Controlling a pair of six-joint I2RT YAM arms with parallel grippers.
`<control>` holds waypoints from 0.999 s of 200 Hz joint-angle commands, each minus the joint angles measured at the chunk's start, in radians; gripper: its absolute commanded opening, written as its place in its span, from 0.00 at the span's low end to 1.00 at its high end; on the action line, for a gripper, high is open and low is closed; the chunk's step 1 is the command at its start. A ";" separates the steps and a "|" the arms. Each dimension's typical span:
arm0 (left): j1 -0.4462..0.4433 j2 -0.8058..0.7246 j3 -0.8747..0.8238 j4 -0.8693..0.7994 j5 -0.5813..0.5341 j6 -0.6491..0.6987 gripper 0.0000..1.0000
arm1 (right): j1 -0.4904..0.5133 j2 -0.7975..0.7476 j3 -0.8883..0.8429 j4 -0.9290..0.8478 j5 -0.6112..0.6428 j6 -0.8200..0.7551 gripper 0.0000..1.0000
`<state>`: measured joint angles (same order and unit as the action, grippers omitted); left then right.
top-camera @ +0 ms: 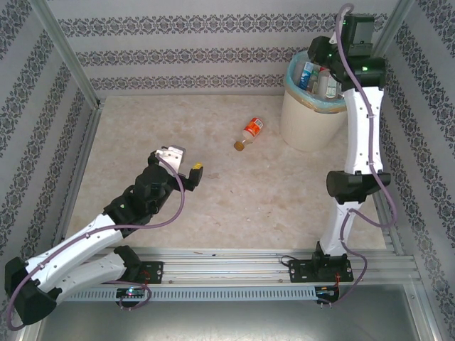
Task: Put the plastic bottles in the bin
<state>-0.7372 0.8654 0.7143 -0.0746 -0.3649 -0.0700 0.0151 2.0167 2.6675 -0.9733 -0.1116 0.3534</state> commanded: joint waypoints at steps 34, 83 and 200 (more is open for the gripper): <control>0.012 -0.011 -0.008 -0.049 -0.026 -0.030 1.00 | 0.061 -0.133 -0.170 -0.043 -0.051 -0.070 0.32; 0.012 0.017 -0.002 -0.058 -0.008 -0.086 0.99 | 0.316 -0.483 -0.759 0.193 0.184 -0.097 0.54; 0.011 0.001 0.003 -0.125 0.027 -0.165 0.97 | 0.519 -0.164 -1.215 0.607 0.440 0.314 0.81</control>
<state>-0.7372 0.9089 0.7139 -0.1680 -0.3332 -0.1940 0.4976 1.7809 1.4696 -0.4782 0.2699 0.5217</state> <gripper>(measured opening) 0.966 0.816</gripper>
